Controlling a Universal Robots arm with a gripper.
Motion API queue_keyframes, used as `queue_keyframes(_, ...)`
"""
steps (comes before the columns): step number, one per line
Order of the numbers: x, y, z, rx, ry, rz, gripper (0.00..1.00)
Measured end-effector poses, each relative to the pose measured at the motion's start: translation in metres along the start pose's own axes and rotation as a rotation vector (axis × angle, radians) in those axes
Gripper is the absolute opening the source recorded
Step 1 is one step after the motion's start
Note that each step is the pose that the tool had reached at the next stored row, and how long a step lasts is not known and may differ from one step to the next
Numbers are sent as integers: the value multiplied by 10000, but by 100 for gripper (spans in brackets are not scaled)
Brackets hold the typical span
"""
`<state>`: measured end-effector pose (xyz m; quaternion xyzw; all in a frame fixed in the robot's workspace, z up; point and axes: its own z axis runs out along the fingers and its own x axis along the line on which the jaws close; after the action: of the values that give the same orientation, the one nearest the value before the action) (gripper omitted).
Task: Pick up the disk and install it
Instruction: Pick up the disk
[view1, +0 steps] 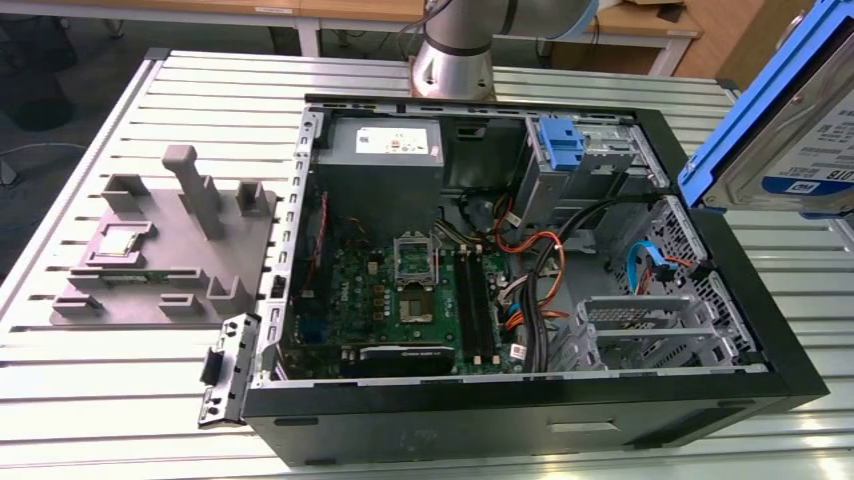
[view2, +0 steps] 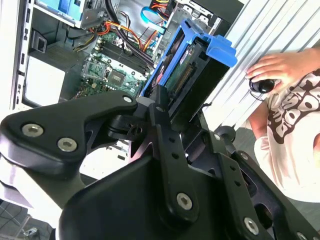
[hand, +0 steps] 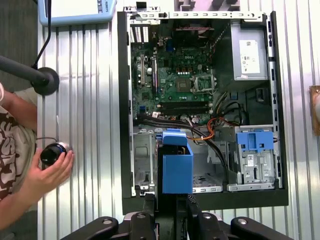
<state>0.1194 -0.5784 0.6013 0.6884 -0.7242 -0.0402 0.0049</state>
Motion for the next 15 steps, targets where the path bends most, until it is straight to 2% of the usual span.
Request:
queue_keyframes(13, 1, 0, 5, 0, 0, 0, 35)
queue_keyframes(14, 0, 0, 5, -2, -35, -2, 35)
queue_keyframes(15, 0, 0, 5, -7, -127, -9, 35)
